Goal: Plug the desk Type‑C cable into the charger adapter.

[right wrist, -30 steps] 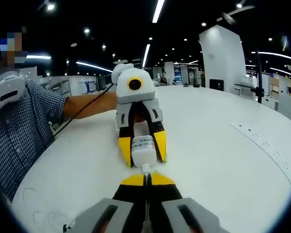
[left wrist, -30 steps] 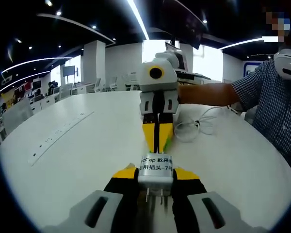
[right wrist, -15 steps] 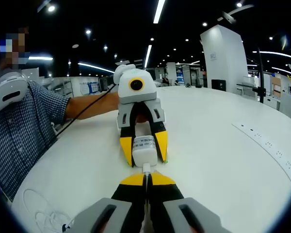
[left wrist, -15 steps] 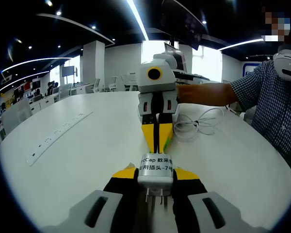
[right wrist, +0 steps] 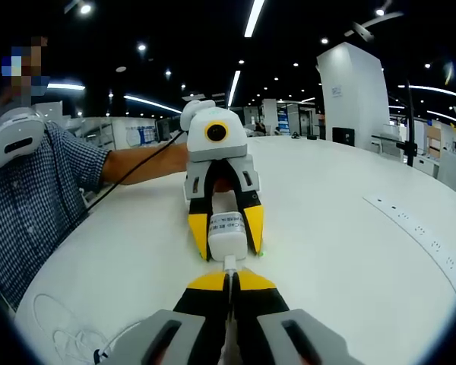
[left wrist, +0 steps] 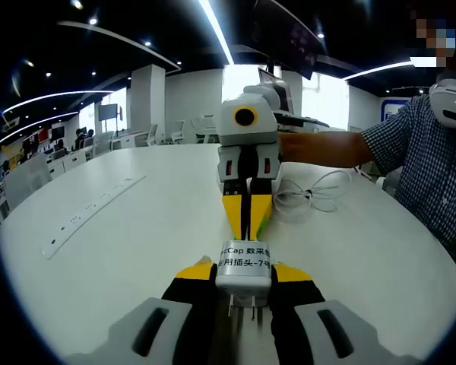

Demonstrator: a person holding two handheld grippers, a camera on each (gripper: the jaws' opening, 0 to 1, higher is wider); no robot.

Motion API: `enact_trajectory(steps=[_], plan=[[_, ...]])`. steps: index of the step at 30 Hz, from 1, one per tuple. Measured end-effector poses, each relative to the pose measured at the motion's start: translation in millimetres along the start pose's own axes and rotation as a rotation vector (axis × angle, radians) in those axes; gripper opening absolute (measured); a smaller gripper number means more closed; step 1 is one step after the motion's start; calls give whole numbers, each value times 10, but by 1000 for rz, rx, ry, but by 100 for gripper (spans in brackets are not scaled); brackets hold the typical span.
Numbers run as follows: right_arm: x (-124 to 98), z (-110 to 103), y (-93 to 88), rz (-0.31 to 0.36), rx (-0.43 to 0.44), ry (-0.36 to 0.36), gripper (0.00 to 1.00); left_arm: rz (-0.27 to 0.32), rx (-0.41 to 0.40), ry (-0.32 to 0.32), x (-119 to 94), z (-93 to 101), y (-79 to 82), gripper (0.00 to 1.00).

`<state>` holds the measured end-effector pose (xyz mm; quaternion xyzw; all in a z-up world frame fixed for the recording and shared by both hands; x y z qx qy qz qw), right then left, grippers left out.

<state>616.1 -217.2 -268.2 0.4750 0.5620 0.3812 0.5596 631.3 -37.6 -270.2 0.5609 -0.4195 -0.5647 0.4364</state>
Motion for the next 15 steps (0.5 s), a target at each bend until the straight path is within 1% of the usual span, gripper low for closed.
enact_trajectory(steps=[9, 11, 15], plan=[[3, -14, -14, 6, -18, 1, 6, 0, -3, 1, -2, 5, 4, 27], [-8, 5, -16, 2, -34, -13, 11, -1, -4, 2, -1, 7, 5, 27], [-14, -16, -21, 6, -45, -18, 18, -2, -3, 5, 2, 23, 7, 27]])
Point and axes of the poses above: the point that each gripper's makers call its tool centre point, and the gripper's own axes: x roughly forward along the fingers, z roughly to its right, y roughly out of its top, the point moved 9 cm from there along -x, roughly backward along the fingers, and after that the axes turned 9 degrees about z, right-handed, at the moved point
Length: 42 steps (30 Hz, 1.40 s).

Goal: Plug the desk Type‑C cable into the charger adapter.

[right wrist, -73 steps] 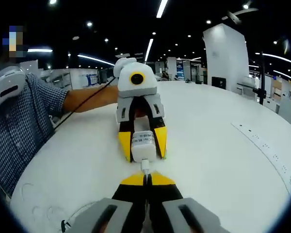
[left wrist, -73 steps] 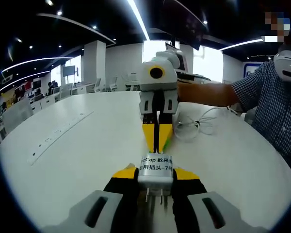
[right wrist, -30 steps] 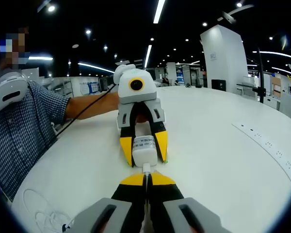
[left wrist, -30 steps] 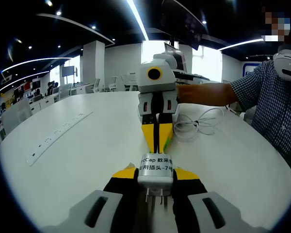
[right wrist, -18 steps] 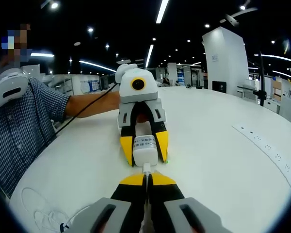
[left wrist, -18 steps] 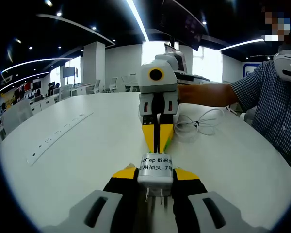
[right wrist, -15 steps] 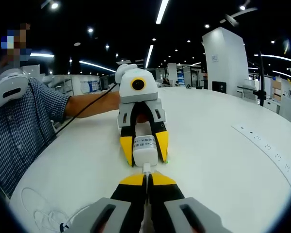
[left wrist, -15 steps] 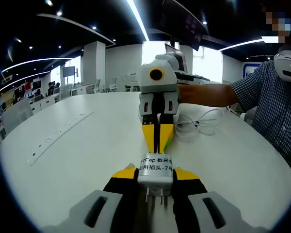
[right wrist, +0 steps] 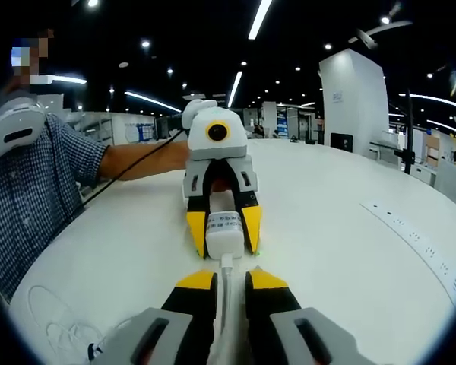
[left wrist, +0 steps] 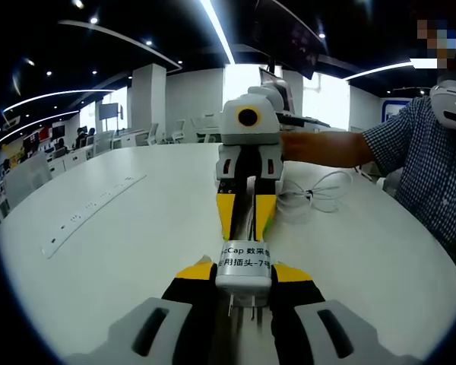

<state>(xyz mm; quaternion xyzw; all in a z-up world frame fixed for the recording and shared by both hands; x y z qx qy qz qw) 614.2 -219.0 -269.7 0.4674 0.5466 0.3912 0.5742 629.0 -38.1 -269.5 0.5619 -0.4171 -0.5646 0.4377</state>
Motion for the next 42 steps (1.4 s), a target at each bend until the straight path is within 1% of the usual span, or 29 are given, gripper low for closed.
enact_trajectory(steps=[2, 7, 11, 17, 24, 30, 32, 35, 39, 42], plan=[[12, -16, 4, -2, 0, 6, 24, 1, -1, 1, 1, 6, 0, 27], [42, -57, 8, -17, -14, 11, 28, 0, -2, 3, -1, 28, 1, 27], [57, -77, 8, -21, -28, 12, 35, -1, -2, 1, 3, 45, 5, 27], [74, -109, 6, -40, -46, 13, 37, 2, -1, 0, 10, 58, 7, 27], [89, -104, 5, -41, -53, 8, 36, 1, 2, 9, 21, 72, 13, 28], [87, -98, 3, -40, -54, 7, 37, -1, 17, 42, 27, 52, 23, 38], [85, -96, 2, -39, -53, 7, 37, -2, 21, 43, 28, 54, 25, 41], [82, -90, 3, -40, -52, 8, 37, -1, 23, 50, 28, 51, 26, 49], [73, -69, 2, -39, -51, 7, 37, 10, 32, 75, 27, 36, 25, 60], [67, -57, 3, -40, -51, 6, 37, 12, 28, 82, 21, 40, 22, 60]])
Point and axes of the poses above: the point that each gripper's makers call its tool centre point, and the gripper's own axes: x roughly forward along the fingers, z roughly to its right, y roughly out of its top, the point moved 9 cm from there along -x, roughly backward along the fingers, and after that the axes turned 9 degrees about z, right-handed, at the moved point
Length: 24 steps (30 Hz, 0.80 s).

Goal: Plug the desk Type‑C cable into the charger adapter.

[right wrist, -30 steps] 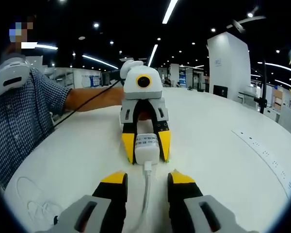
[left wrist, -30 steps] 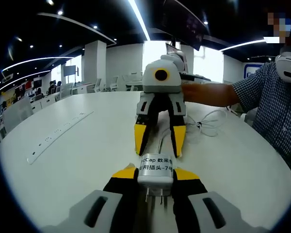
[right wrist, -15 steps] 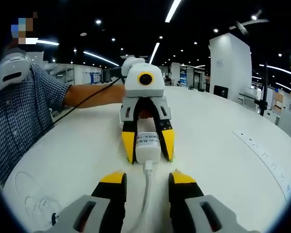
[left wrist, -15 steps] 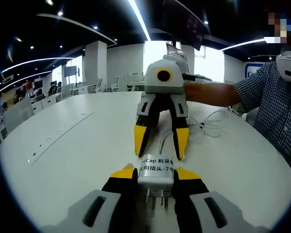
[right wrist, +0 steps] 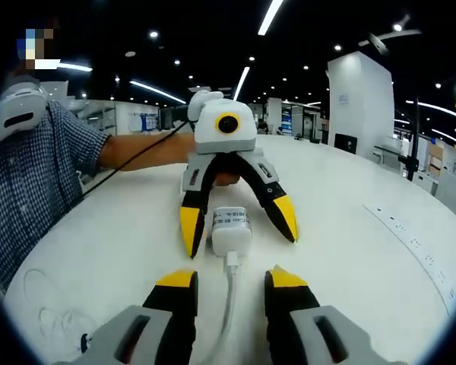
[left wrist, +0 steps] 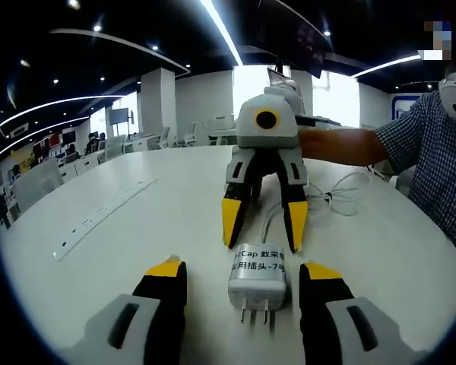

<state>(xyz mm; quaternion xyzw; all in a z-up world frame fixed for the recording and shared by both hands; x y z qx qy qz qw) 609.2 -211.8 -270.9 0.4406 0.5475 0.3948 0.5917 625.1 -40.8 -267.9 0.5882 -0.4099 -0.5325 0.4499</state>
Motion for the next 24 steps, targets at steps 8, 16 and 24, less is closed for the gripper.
enact_trajectory(steps=[8, 16, 24], plan=[[-32, 6, 29, -13, 47, -39, 39, -27, 11, 51, -18, 51, 37, 62], [-89, -24, 85, -7, 51, -79, 42, -32, 4, 96, -63, 157, 56, 60], [-201, -38, 154, 3, 53, -172, 42, 20, -8, 212, -201, 159, 156, 58]])
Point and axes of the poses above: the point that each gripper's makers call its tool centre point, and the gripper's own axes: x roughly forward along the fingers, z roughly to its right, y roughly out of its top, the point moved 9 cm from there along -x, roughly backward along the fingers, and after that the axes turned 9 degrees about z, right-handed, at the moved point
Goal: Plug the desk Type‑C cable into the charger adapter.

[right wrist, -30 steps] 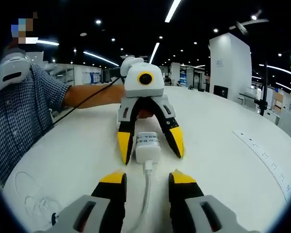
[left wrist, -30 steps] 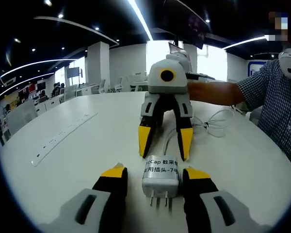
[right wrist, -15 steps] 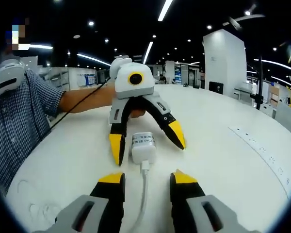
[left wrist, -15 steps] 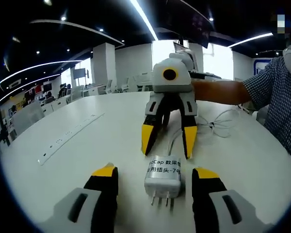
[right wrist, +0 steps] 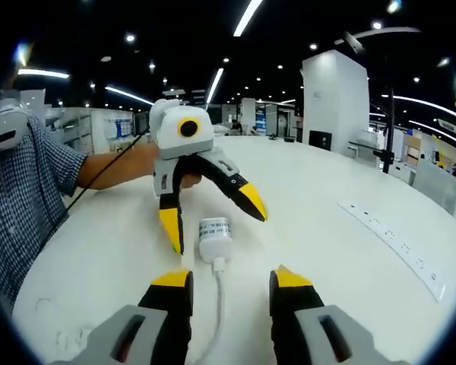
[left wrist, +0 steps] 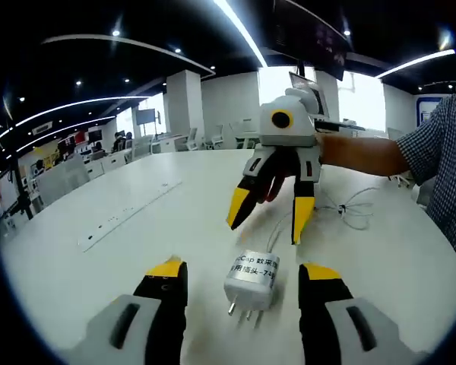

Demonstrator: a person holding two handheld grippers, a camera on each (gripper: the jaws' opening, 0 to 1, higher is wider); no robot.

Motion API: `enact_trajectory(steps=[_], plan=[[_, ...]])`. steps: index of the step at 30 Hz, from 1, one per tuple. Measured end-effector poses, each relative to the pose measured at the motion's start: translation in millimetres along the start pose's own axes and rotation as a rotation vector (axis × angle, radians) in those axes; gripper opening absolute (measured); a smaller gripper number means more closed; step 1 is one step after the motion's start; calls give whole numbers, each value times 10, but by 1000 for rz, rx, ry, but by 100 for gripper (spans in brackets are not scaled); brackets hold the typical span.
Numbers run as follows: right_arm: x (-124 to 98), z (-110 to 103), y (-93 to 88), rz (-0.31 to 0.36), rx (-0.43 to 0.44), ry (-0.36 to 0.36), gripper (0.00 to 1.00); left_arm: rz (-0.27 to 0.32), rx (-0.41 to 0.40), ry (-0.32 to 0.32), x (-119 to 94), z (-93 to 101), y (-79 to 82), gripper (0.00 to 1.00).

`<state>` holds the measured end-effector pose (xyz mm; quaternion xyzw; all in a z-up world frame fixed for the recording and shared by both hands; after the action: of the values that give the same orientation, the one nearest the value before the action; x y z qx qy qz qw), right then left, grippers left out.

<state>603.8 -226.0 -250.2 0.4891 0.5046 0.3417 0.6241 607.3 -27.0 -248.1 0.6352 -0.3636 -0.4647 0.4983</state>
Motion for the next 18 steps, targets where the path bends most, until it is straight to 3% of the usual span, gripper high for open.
enact_trajectory(steps=[4, 11, 12, 15, 18], plan=[[-67, -44, 28, -7, -9, -17, 41, -2, 4, 39, -83, 14, 22, 56], [-193, -107, 84, -16, -8, -92, 40, 43, -30, 127, -288, 121, 108, 54], [-236, -116, 85, -28, -8, -136, 40, 49, -37, 137, -316, 132, 129, 54], [-308, -157, 105, -25, 4, -161, 35, 53, -31, 170, -406, 178, 171, 52], [-370, -210, 105, -38, -6, -185, 37, 67, -29, 191, -492, 215, 214, 51]])
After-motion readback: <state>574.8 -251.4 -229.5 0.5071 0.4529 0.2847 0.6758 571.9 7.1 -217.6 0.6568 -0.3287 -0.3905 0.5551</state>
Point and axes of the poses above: the point that each gripper's makers call its tool centre point, and the gripper's own axes: x roughly forward along the fingers, z roughly to its right, y roughly out of its top, the point moved 9 cm from there along -x, roughly backward along the fingers, and after that the axes turned 9 degrees about z, right-handed, at the moved point
